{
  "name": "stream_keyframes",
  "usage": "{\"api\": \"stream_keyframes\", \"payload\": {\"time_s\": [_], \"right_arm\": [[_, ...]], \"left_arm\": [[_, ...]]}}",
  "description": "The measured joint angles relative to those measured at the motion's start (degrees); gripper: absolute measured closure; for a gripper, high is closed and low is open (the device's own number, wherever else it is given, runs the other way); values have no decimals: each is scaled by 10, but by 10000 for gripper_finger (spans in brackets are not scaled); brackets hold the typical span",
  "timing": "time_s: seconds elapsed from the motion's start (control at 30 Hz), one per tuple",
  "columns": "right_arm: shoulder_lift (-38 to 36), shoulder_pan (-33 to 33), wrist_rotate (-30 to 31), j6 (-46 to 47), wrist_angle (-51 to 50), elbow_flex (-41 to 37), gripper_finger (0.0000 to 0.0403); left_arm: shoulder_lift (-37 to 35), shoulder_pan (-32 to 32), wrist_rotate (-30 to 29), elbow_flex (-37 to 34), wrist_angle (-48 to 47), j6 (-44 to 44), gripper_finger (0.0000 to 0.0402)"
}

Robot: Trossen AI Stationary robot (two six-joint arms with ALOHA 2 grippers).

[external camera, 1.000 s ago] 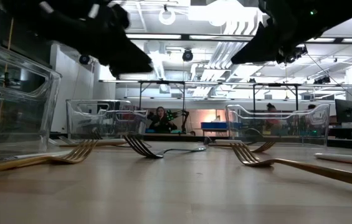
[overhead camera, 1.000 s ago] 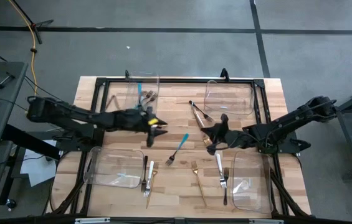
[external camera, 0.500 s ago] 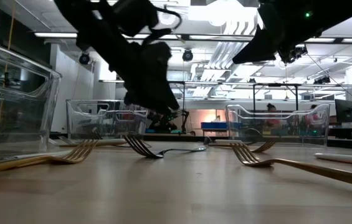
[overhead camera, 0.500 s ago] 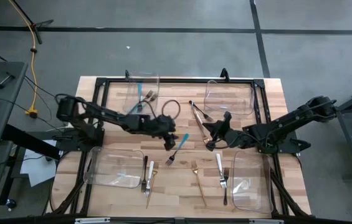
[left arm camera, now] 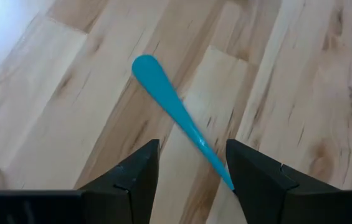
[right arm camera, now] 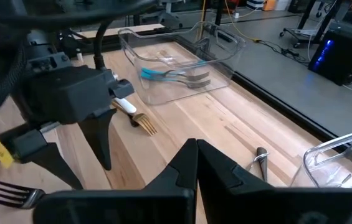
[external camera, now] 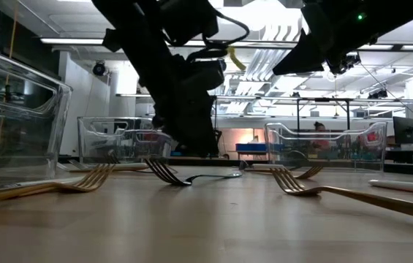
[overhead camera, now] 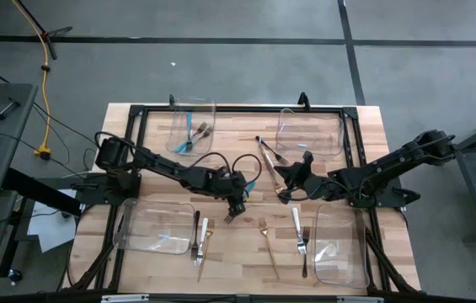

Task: Sort silverware by color (type)
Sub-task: Put the blue fork into the top left transparent bin

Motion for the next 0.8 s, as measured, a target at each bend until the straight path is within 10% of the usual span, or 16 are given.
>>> {"api": "stream_keyframes", "payload": {"time_s": [0.8], "right_arm": [[0,0,0,7,2,1,402]], "left_arm": [[45,-4,47,2,20,-24,222]]}}
